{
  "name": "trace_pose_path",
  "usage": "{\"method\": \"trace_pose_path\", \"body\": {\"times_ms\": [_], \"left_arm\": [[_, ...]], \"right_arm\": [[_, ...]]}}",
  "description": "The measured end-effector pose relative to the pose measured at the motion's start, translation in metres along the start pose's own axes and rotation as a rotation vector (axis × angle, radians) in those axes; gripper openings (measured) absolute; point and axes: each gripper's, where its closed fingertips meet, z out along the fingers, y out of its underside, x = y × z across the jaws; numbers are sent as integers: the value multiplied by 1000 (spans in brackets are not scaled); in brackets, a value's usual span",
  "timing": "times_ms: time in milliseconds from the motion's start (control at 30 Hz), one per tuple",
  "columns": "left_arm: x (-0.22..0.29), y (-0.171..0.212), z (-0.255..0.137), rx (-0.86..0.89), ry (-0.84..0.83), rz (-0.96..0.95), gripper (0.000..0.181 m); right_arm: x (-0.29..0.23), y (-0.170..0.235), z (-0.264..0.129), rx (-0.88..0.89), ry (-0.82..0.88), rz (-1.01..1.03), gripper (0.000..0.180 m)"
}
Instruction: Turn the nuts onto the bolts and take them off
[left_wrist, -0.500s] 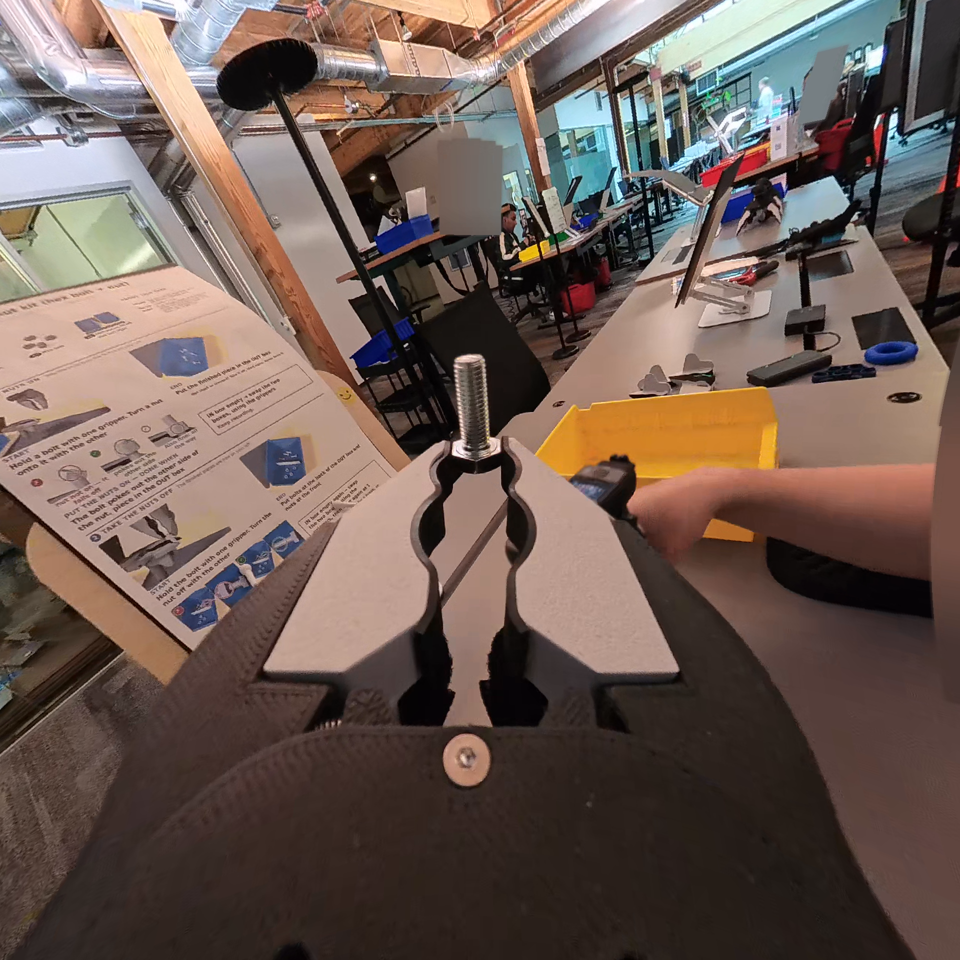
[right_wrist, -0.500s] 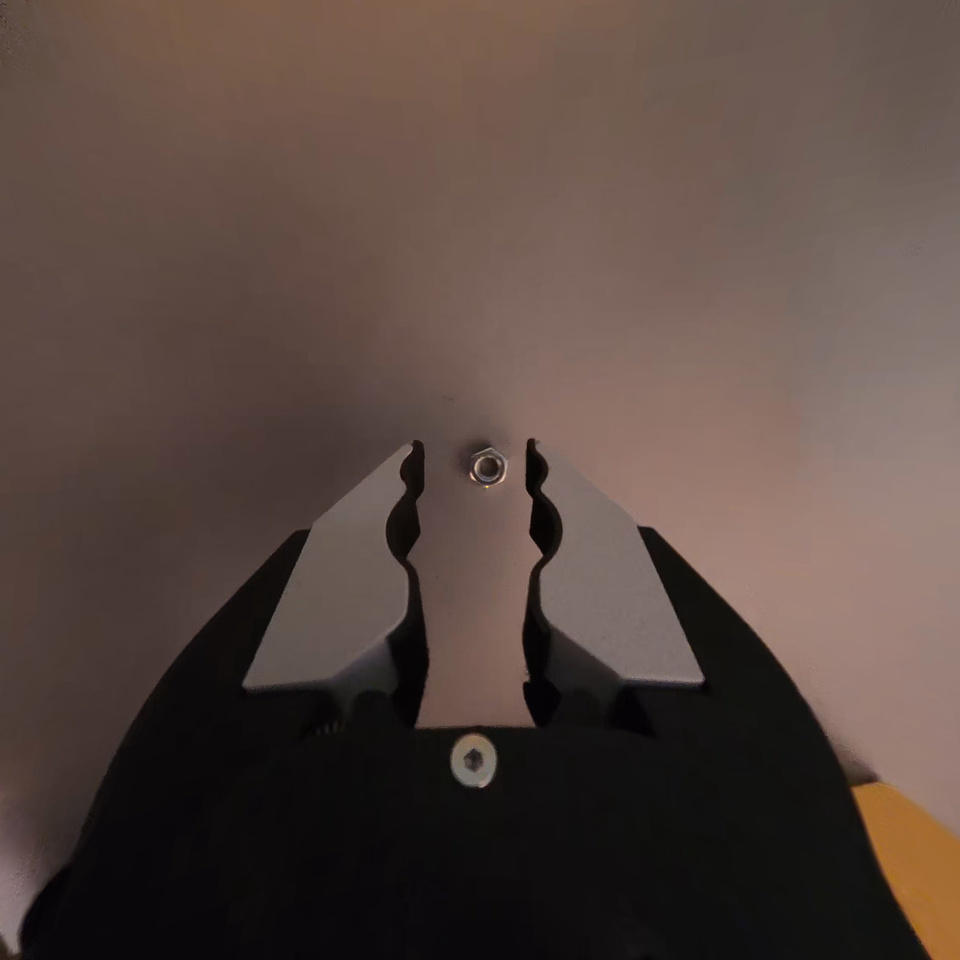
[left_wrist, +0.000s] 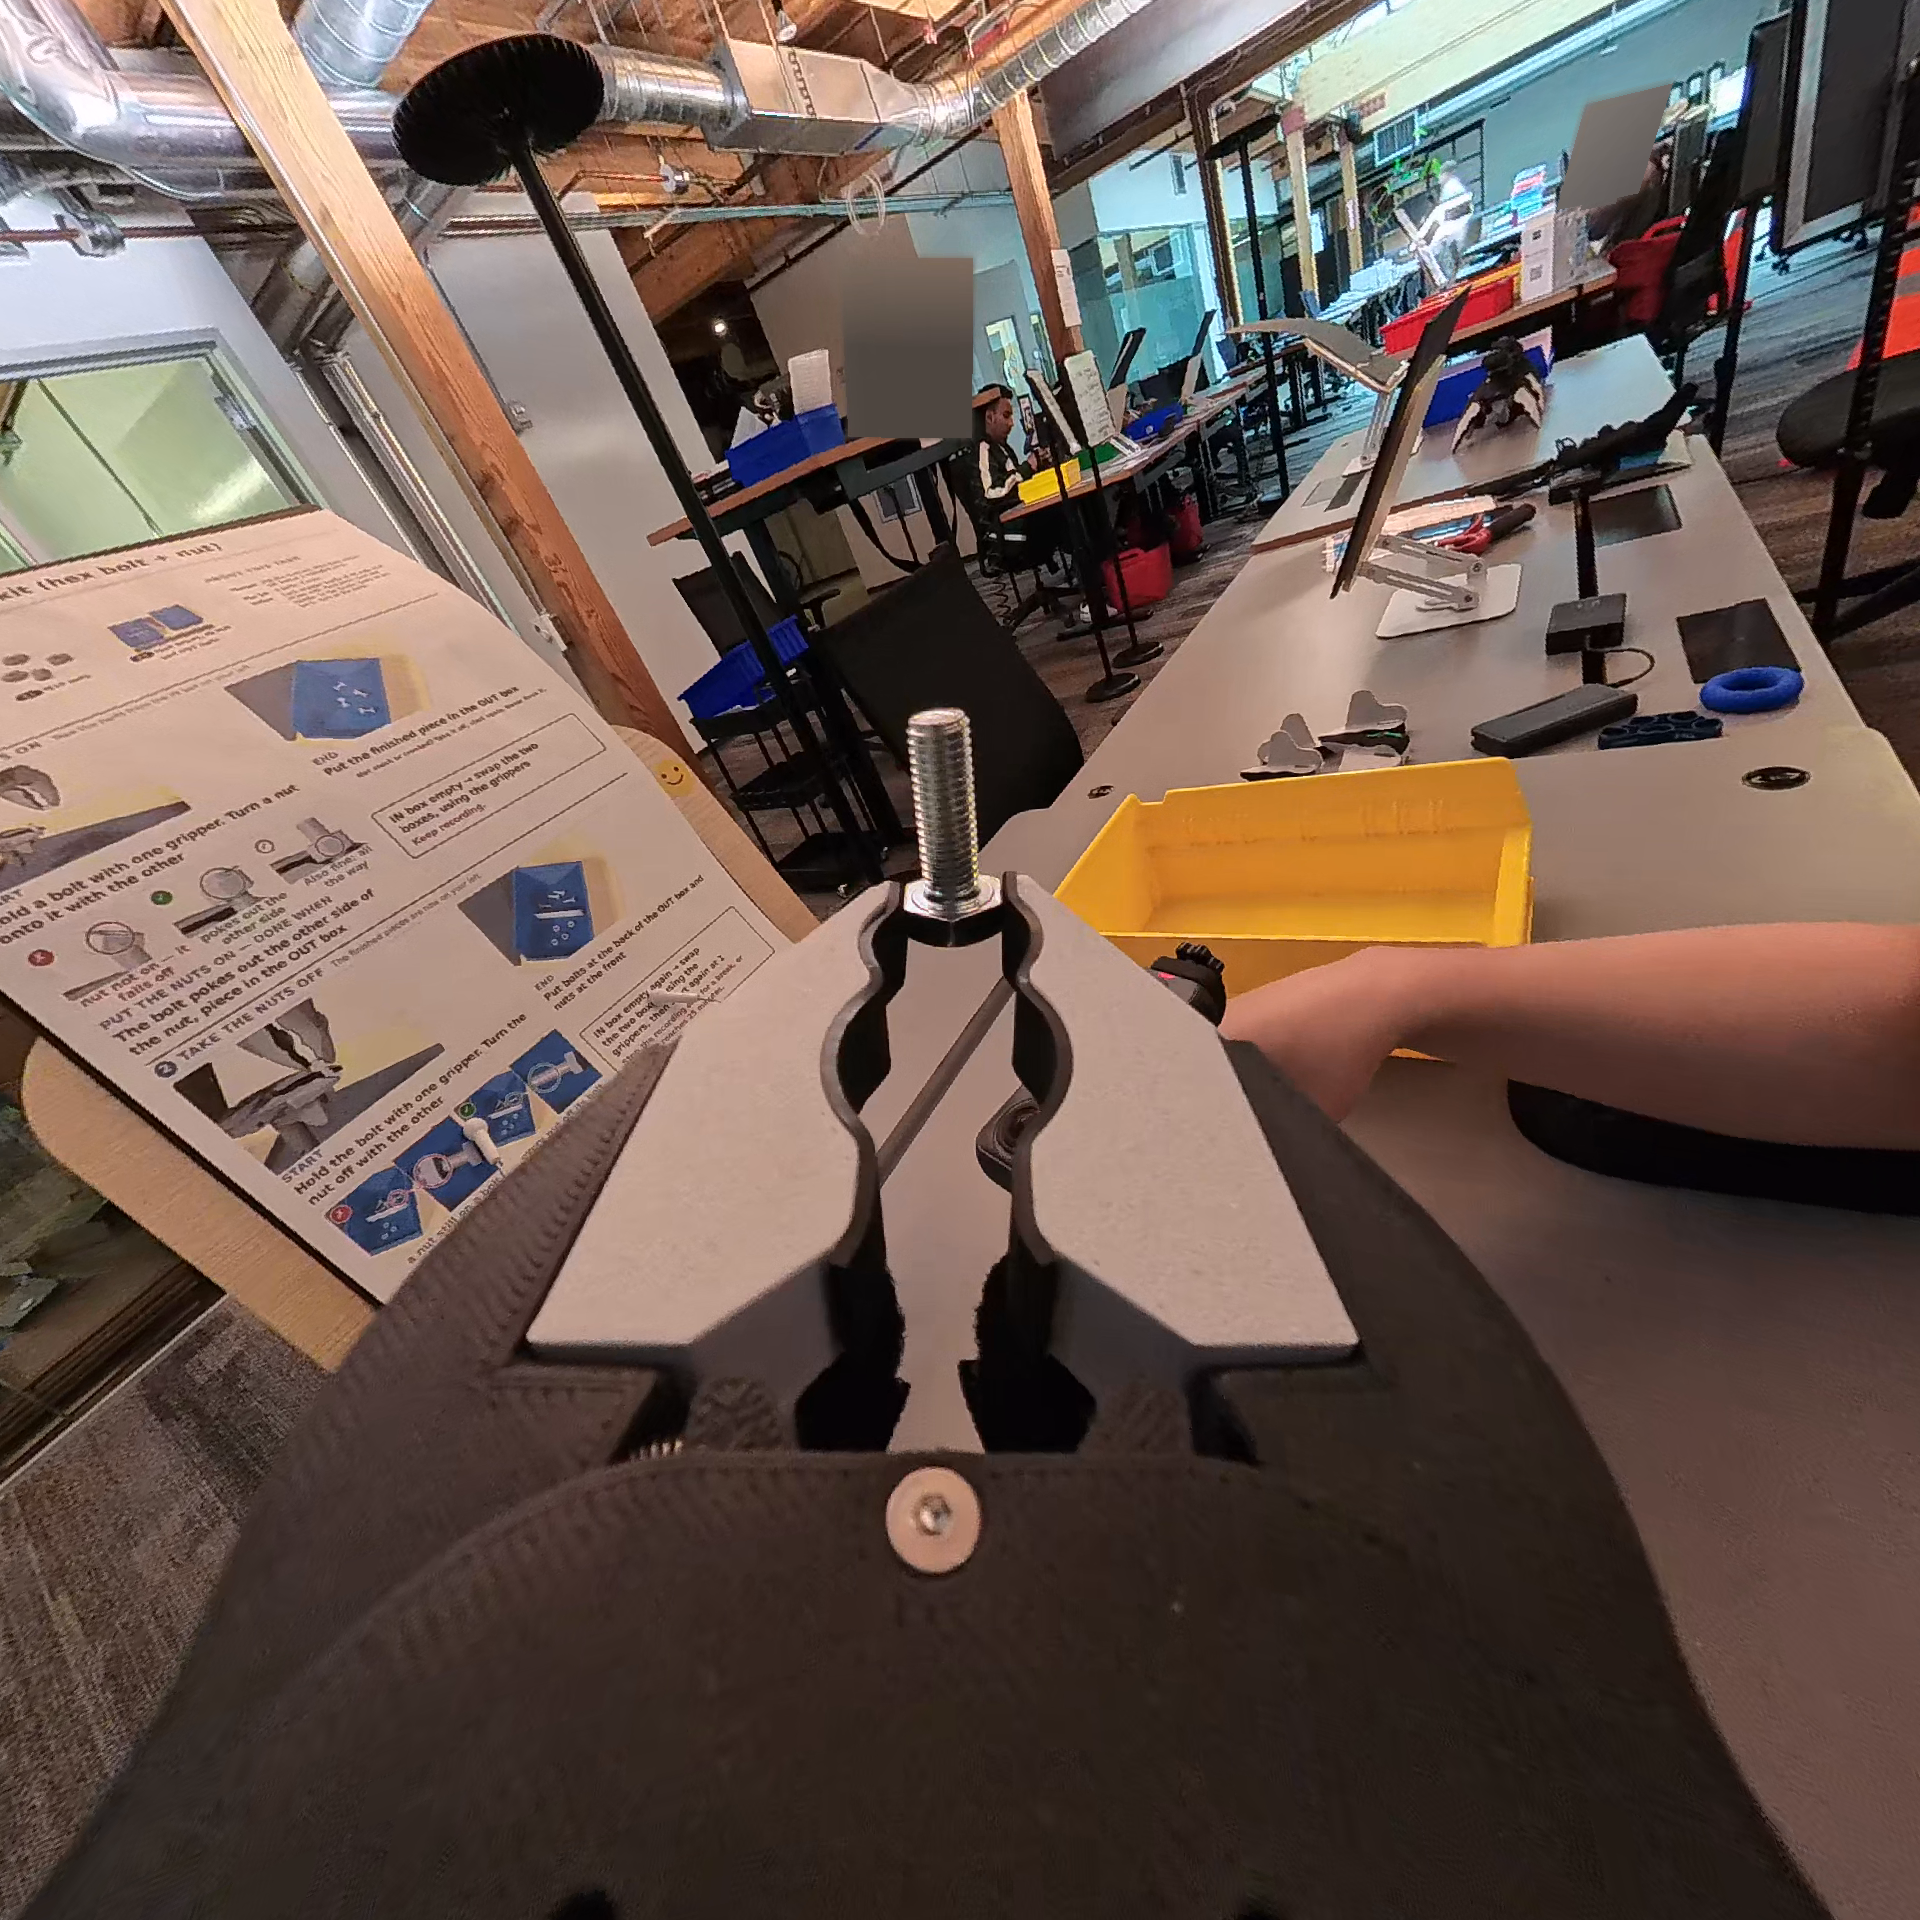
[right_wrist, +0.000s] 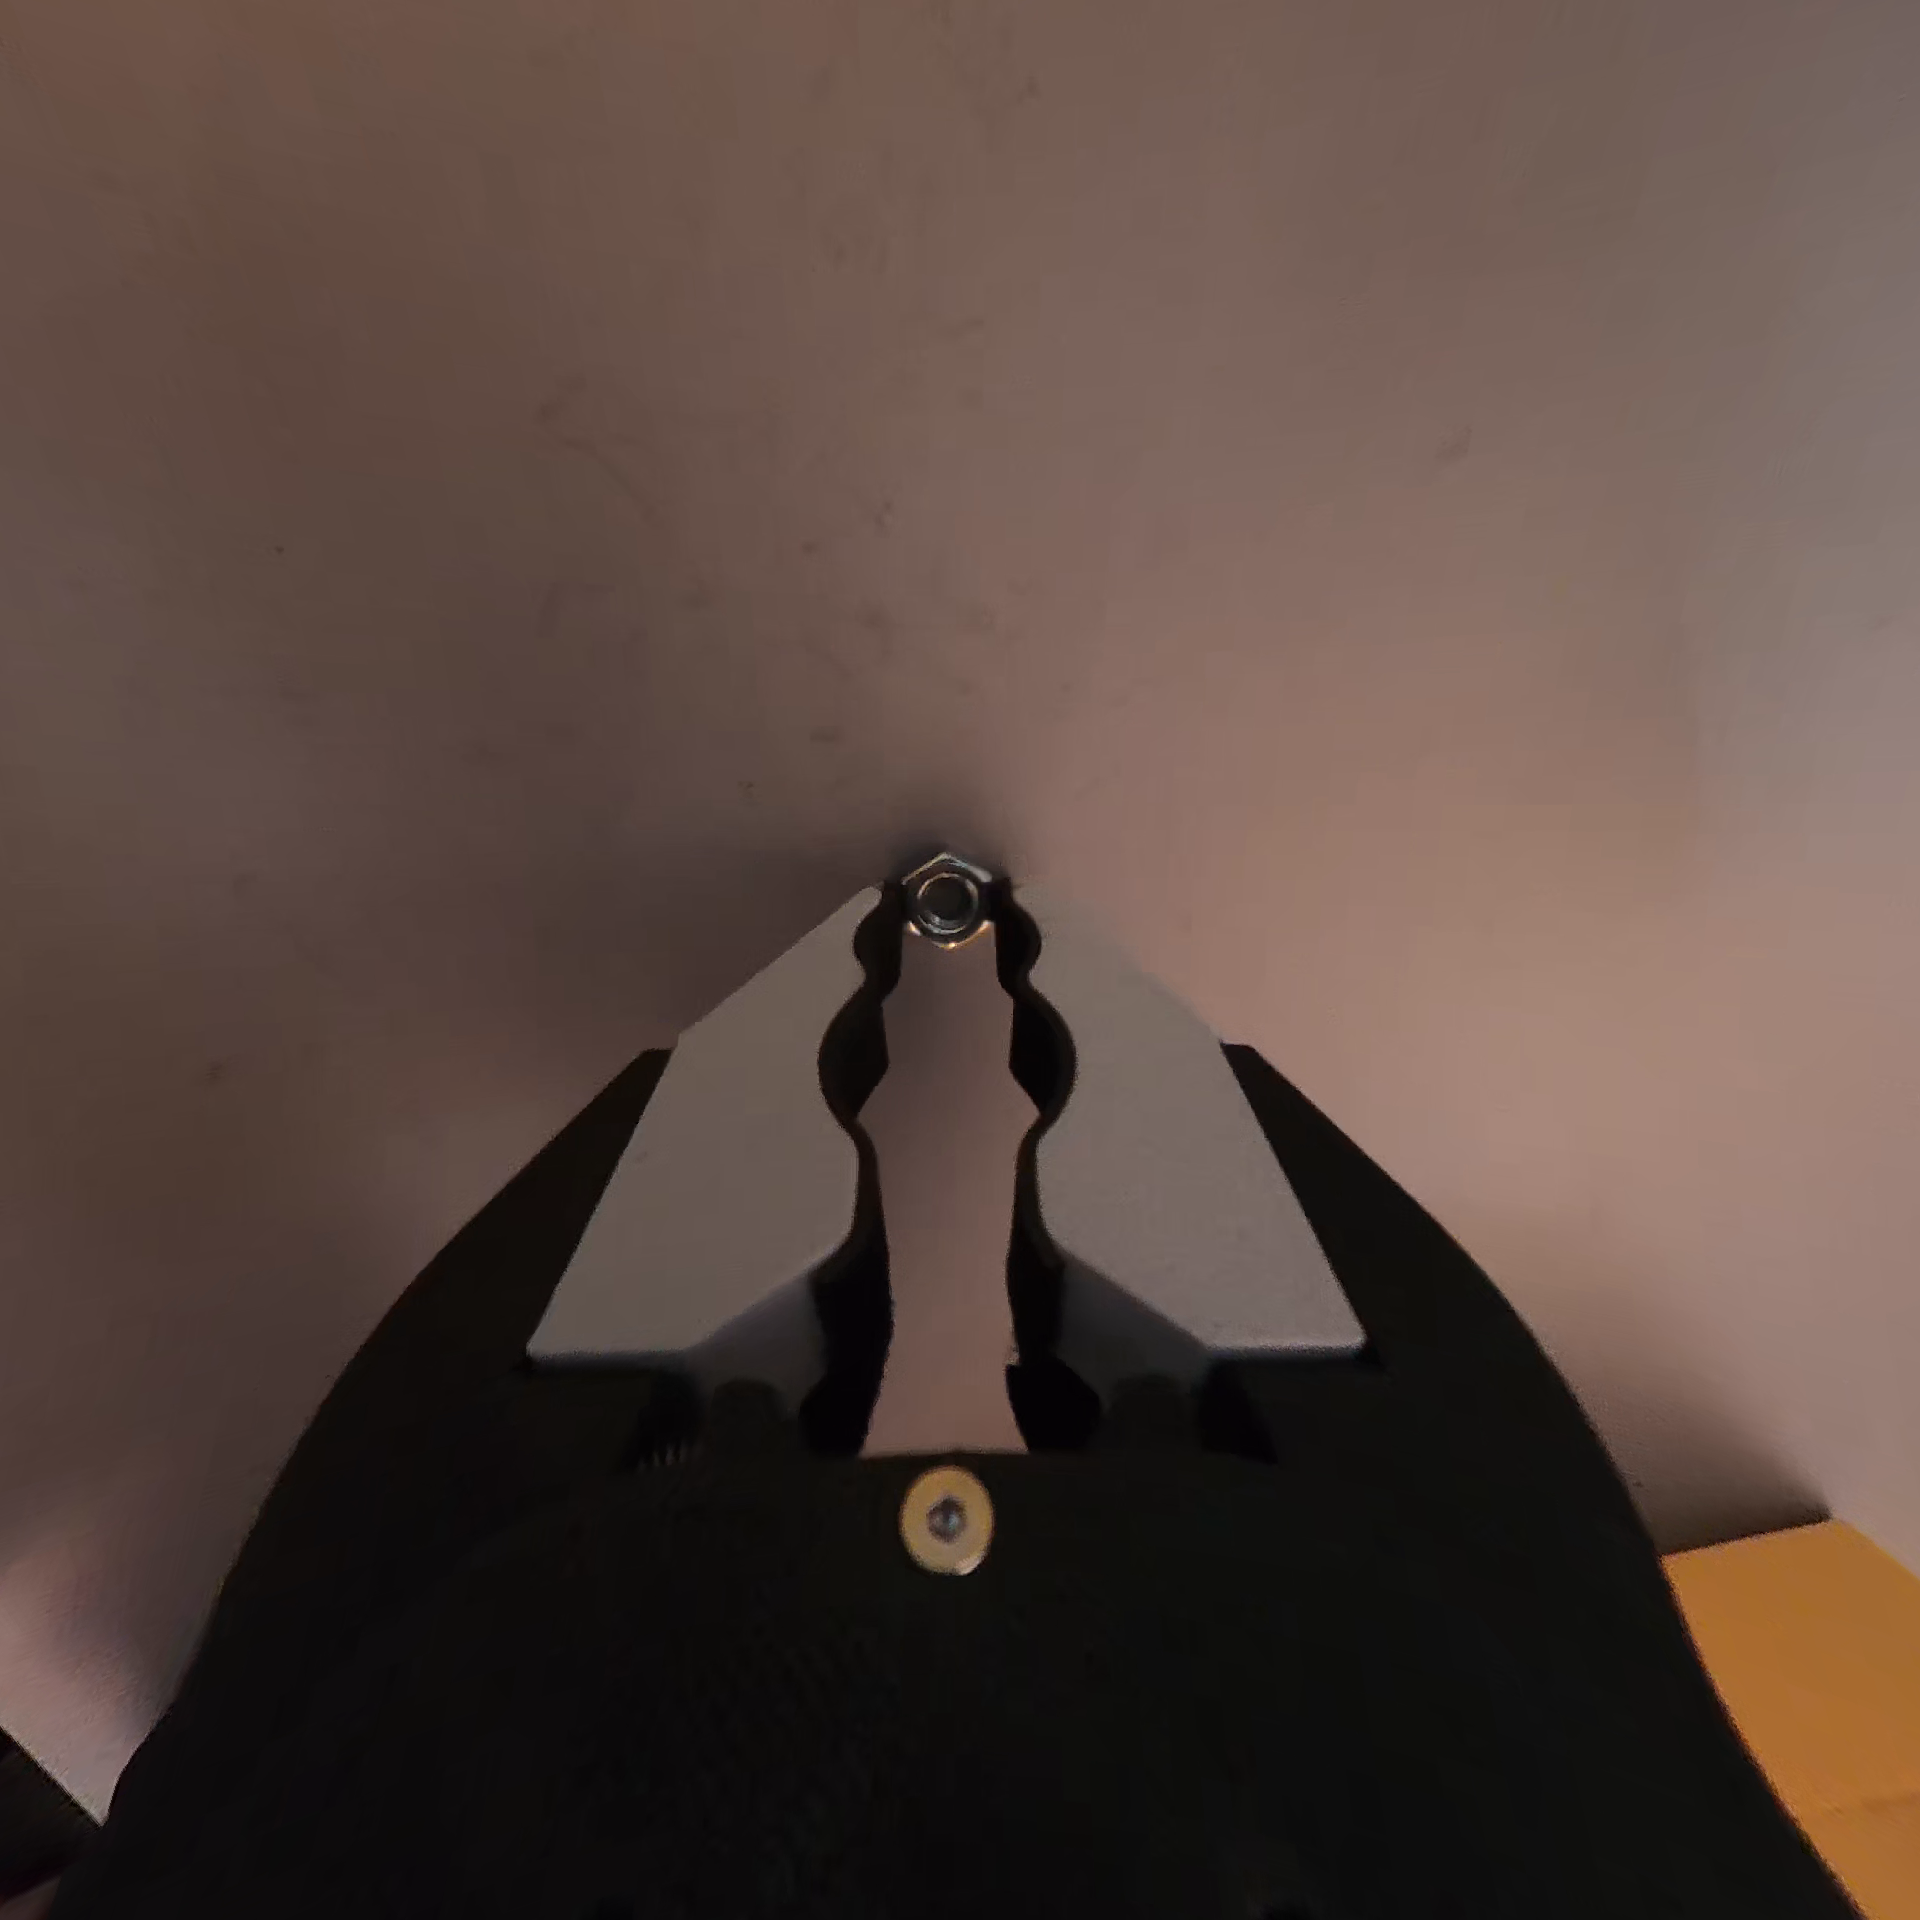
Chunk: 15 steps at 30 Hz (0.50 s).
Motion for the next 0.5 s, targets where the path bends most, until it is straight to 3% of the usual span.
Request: {"method": "trace_pose_path", "body": {"times_ms": [300,500], "left_arm": [[-1,7,4,-28,-4,4,16],[-7,36,20,-120,-5,-20,16]], "right_arm": [[1,-2,-14,21,27,-73,16],[-21,-23,-120,392,-5,-197,16]]}}
